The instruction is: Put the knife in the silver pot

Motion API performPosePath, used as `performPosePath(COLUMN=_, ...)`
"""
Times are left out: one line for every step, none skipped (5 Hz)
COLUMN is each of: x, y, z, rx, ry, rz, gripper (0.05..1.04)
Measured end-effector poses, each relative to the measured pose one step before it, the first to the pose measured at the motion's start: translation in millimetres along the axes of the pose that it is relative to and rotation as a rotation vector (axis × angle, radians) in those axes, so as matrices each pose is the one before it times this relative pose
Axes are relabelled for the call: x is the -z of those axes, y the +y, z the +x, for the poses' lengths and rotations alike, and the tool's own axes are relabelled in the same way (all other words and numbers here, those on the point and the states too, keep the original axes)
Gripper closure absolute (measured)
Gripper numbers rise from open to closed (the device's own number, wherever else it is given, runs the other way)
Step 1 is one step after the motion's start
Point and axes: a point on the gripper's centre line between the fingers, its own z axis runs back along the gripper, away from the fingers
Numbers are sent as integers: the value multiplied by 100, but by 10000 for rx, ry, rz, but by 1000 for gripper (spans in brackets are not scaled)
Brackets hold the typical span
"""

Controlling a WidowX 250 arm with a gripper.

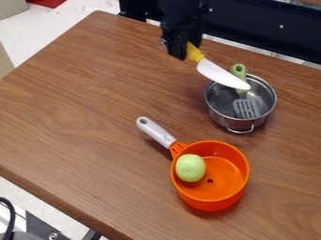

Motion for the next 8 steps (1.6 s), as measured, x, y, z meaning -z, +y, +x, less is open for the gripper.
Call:
performPosePath(x=-209, y=191, z=-1099, rx=-228, ry=150, rz=45, gripper=608)
performPosePath(x=567, y=188, z=-1517, rx=-514, ry=-212, rz=-11, gripper=608)
performPosePath(x=1082, y=754, z=-1317, rx=-160, ry=83, rz=67, gripper=608)
performPosePath(x=190, y=-111, z=-1141, rx=-137, ry=195, rz=-198, gripper=608)
performPosePath(x=1517, y=787, z=-945, rx=-77, ry=218, rz=34, gripper=608)
performPosePath(x=83, y=-114, z=-660, rx=-113, ry=190, rz=-84, gripper=608)
performPosePath(x=492, y=279, z=-852, rx=26, ry=10, rz=165, gripper=608)
performPosePath(x=-164, y=-87, z=-303, rx=-83, ry=56, rz=-7, gripper=608)
